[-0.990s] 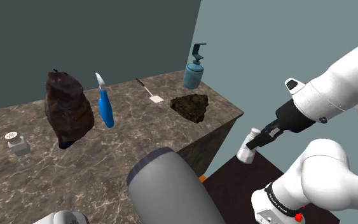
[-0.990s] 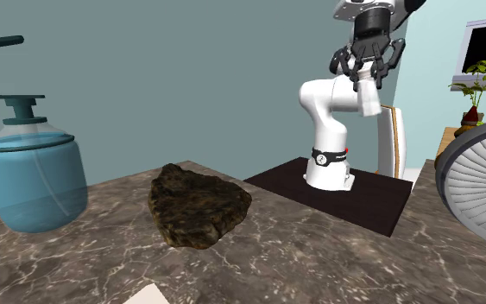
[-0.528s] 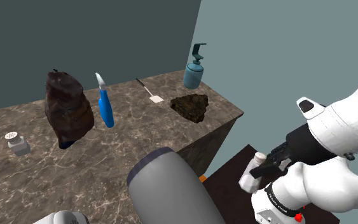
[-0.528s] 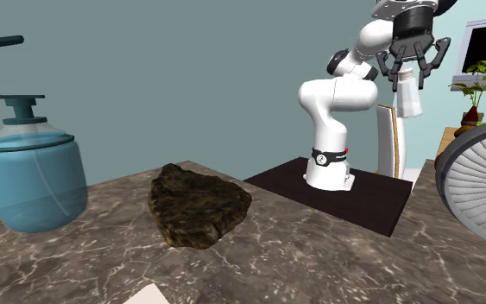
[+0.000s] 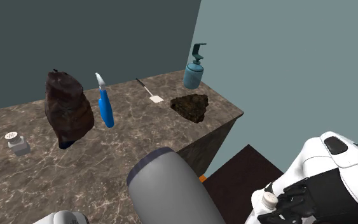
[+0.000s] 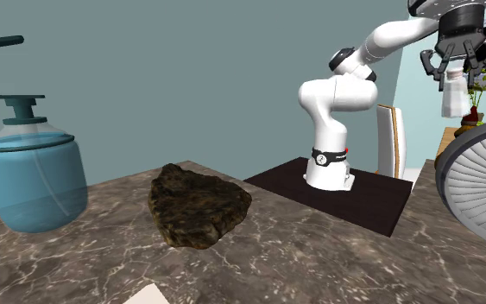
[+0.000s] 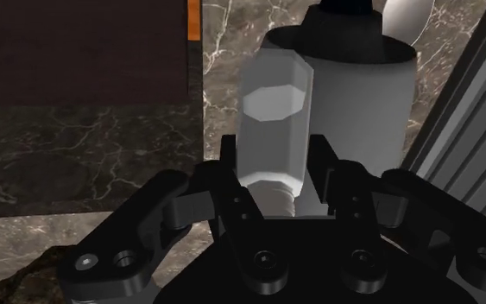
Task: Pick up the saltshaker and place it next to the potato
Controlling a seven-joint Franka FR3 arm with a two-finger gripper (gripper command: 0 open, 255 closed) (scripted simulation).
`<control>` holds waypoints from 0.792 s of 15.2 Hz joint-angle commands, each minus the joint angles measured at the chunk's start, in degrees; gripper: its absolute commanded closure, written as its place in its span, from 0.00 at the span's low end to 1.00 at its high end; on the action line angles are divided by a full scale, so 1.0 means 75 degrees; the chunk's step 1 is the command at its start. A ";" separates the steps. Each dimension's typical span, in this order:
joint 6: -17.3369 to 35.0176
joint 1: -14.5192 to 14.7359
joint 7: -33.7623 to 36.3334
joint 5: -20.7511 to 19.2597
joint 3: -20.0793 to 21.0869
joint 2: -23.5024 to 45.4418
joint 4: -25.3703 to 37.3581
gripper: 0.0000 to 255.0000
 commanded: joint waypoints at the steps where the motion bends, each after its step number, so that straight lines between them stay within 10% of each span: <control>1: -0.0029 -0.0025 0.0341 0.0288 0.0370 0.0121 0.0341 1.00; 12: -0.0151 -0.0792 0.2083 0.1429 0.2120 0.0904 0.2758 1.00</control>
